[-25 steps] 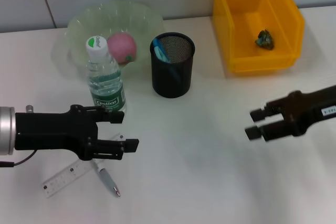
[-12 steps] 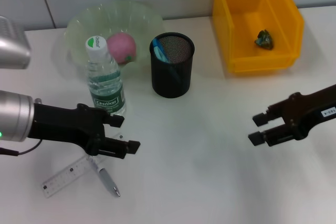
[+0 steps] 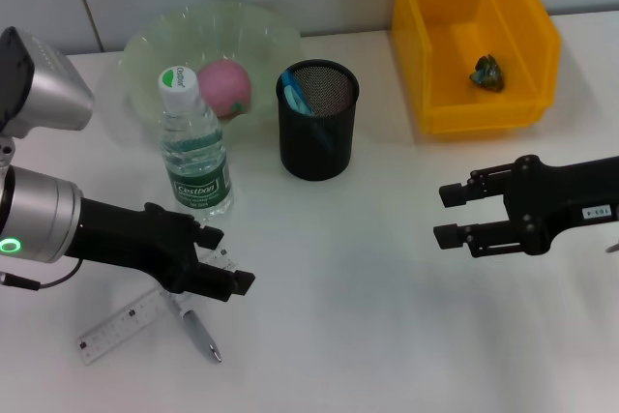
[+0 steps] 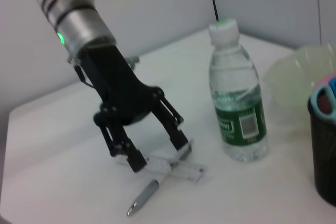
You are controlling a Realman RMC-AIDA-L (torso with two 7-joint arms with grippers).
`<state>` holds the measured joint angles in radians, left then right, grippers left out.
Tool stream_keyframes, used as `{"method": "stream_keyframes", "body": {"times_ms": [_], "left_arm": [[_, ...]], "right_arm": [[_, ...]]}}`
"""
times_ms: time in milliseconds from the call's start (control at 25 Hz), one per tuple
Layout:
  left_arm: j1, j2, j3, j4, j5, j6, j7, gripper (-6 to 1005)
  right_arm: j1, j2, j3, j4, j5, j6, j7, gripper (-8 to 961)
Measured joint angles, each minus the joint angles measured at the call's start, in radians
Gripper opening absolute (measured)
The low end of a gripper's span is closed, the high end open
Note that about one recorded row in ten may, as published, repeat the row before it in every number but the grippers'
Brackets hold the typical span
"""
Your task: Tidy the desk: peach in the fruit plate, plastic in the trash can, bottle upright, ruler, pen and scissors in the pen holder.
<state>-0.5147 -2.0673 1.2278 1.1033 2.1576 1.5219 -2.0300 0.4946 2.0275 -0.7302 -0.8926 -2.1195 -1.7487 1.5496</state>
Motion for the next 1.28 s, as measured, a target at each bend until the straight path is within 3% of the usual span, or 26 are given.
{"method": "stream_keyframes", "body": {"times_ms": [400,800,1280], "left_arm": [[-0.031,-0.001,0.03,-0.006,0.094,0.003,-0.069,796],[-0.061,-0.004,0.035,-0.016,0.17,-0.05,-0.11,780],[-0.067,-0.006,0.171,-0.016,0.239,-0.154,-0.159,762]], "right_arm": [[-0.064,0.031,0.022,0.045,0.036,0.012,-0.24,599],[-0.088,0.037,0.025,0.053,0.036,0.016,-0.255,595],[-0.078,0.037,0.031,0.055,0.04,0.019,-0.253,590]]}}
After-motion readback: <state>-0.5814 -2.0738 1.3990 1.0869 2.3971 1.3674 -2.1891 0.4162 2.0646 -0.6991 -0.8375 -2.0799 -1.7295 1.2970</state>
